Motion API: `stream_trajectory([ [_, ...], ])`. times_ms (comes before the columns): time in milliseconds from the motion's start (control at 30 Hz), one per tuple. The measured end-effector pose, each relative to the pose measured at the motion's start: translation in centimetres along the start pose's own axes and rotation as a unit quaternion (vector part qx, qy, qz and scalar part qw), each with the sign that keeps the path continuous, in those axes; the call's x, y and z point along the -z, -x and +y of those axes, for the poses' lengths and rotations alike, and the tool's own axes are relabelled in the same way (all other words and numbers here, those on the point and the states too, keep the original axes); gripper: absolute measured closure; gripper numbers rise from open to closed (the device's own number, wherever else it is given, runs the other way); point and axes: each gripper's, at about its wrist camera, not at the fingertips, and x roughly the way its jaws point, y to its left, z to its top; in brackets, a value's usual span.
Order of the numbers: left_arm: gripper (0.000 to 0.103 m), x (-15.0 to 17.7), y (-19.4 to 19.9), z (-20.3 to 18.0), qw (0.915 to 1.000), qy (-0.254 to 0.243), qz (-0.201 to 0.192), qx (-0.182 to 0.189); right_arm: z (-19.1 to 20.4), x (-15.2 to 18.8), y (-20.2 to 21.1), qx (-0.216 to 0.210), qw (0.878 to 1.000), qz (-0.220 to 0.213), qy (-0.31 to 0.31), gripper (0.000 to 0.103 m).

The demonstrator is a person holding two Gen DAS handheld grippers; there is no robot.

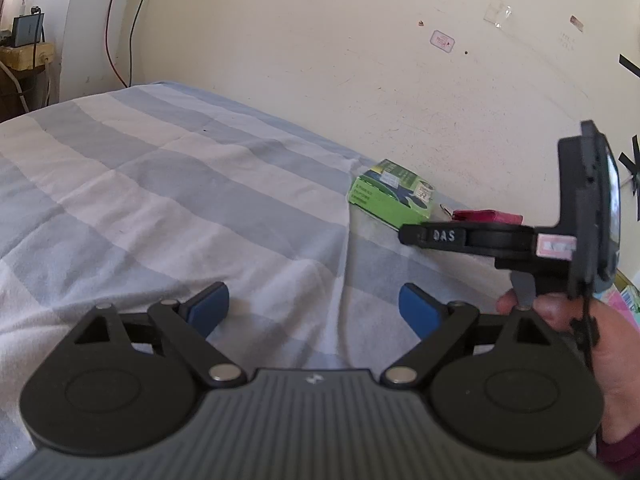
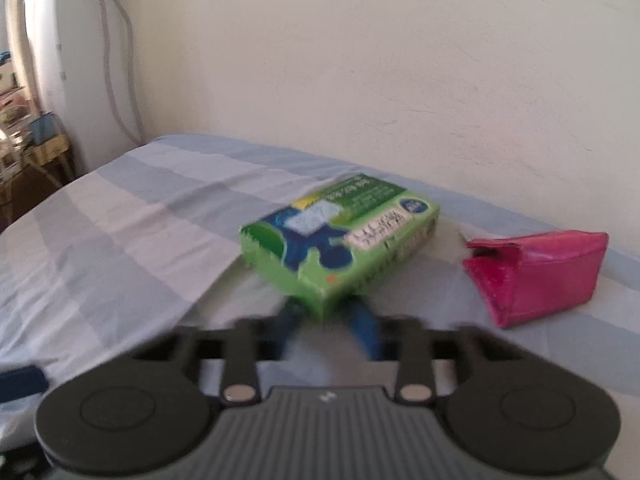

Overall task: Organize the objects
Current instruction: 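Grasp the green medicine box with the left gripper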

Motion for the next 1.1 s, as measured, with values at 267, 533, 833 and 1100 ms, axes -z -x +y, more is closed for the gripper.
stream_trajectory([
  [267,0.009,-0.3,0.0,0.4,1.0000,0.005,-0.001,-0.002,-0.1,-1.4,1.5,0.013,0.997,-0.036,-0.069,0.001],
  [533,0.010,-0.4,0.5,1.4,0.9991,0.041,-0.009,0.003,3.9,-6.5,-3.9,0.073,0.994,0.029,-0.081,0.000],
  [833,0.009,-0.3,0.4,1.2,0.9991,0.041,-0.011,-0.001,6.0,-3.8,-2.7,0.123,0.991,0.019,0.054,0.031],
  [1100,0.000,1.6,2.9,-3.3,0.9877,-0.105,-0.039,0.109,0.6,1.9,4.9,0.064,0.996,0.054,0.006,0.094],
])
